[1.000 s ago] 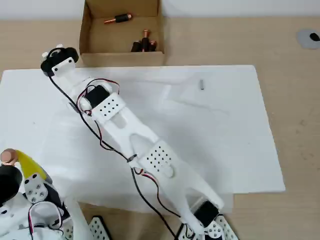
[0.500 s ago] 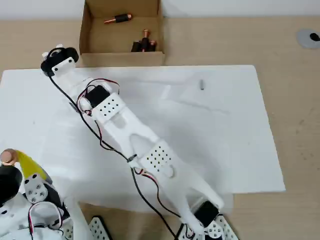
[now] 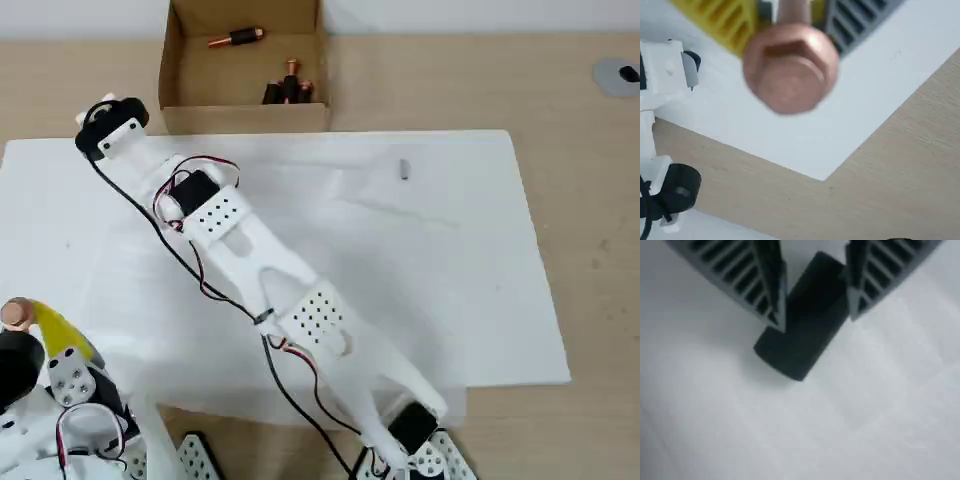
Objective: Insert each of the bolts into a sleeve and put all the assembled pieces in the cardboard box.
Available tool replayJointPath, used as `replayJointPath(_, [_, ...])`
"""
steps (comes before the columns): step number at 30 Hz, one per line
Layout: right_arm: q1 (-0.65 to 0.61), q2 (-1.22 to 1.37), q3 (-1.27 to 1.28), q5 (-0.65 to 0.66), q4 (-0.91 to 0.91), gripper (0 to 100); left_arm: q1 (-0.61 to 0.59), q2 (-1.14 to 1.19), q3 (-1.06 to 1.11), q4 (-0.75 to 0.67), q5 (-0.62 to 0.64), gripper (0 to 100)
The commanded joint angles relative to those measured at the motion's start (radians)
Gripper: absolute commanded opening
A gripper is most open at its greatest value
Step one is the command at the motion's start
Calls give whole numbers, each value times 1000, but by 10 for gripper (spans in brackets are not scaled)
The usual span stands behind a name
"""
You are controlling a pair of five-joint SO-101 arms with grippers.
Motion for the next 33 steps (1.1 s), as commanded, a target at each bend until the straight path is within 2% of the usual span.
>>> replayJointPath(1, [1,-19,-12,28,26,94,-14,-2,-29,0,3,7])
replayJointPath(6, [1,-16,-39,48,81,84,-14,-2,-29,0,3,7])
replayJointPath(10, [2,-21,-62,75,94,16,-14,-2,-29,0,3,7])
replayJointPath(15, [2,-27,-131,78,97,16,-14,-2,-29,0,3,7])
replayJointPath(17, [2,-27,-150,78,97,45,-14,-2,-29,0,3,7])
replayJointPath(21, [2,-27,-189,61,98,248,-14,-2,-29,0,2,7])
replayJointPath(23, [-1,-27,-219,2,98,310,-14,-2,-29,-3,2,7])
replayJointPath(28, [-62,-21,-229,-75,92,282,-14,-2,-29,-6,2,7])
replayJointPath(33, [-81,-27,-133,-163,51,264,-14,-2,-29,-6,0,8])
